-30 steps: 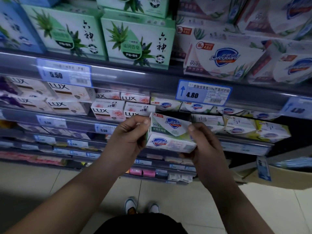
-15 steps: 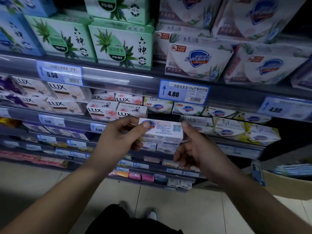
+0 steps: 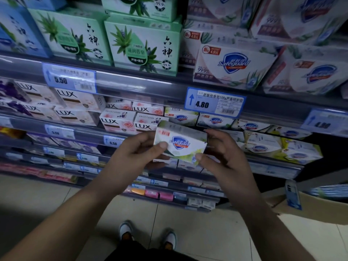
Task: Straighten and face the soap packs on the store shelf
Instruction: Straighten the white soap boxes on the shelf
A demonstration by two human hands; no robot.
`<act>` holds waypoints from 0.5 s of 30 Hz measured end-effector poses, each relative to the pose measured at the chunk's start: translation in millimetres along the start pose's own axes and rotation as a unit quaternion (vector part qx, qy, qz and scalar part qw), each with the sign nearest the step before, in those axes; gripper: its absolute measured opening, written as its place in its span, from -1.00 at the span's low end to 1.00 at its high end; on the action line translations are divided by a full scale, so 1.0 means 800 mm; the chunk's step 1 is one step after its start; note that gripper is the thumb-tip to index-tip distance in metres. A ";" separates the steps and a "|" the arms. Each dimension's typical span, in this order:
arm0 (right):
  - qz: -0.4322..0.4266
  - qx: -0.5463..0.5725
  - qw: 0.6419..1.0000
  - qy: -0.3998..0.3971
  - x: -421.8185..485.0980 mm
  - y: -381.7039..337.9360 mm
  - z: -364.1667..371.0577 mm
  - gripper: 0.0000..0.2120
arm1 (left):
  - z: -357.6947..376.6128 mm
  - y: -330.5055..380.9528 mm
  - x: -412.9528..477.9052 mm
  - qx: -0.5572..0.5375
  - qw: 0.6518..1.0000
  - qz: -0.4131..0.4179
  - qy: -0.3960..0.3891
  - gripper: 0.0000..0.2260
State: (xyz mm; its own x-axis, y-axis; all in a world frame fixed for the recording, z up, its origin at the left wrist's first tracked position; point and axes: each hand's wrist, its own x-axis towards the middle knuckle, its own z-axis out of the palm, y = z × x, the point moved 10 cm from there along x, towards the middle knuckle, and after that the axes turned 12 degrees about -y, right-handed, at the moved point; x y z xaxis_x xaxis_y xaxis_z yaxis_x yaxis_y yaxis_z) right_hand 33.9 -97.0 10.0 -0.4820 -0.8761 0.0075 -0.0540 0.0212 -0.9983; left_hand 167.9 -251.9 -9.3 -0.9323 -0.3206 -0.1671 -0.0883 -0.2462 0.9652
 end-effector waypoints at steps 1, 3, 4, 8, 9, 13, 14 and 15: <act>-0.029 -0.029 0.999 -0.003 -0.003 -0.008 0.002 -0.57 | 0.003 0.003 0.000 0.008 1.000 0.009 -0.021 -0.80; -0.067 -0.063 0.996 0.010 -0.008 -0.020 -0.001 -0.56 | 0.008 0.006 -0.001 0.005 0.999 0.019 -0.051 -0.64; -0.080 -0.069 0.994 0.019 -0.011 -0.024 -0.003 -0.53 | 0.010 0.004 0.001 -0.007 0.998 0.019 -0.056 -0.57; -0.125 -0.098 0.987 0.032 -0.019 -0.044 0.001 -0.48 | 0.022 -0.014 0.010 -0.120 0.991 0.004 -0.051 -0.56; -0.128 -0.090 0.987 0.037 -0.019 -0.047 0.001 -0.48 | 0.030 -0.021 0.011 -0.185 0.981 -0.012 -0.061 -0.57; -0.139 -0.058 0.987 0.049 -0.021 -0.058 0.006 -0.49 | 0.058 -0.038 0.011 -0.302 0.946 -0.053 -0.104 -0.54; -0.144 -0.058 0.987 0.051 -0.020 -0.060 0.007 -0.50 | 0.059 -0.041 0.013 -0.304 0.946 -0.051 -0.100 -0.55; -0.148 -0.060 0.986 0.054 -0.019 -0.062 0.006 -0.52 | 0.056 -0.041 0.015 -0.300 0.949 -0.047 -0.087 -0.56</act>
State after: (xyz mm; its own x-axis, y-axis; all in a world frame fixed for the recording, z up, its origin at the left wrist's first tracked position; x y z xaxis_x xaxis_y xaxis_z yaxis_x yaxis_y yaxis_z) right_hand 48.1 -86.7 59.0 -0.5194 -0.7965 0.3095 -0.3067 -0.1643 -0.9375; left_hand 143.9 -206.3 -34.2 -0.9788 -0.1280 -0.1596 -0.0068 -0.7595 0.6505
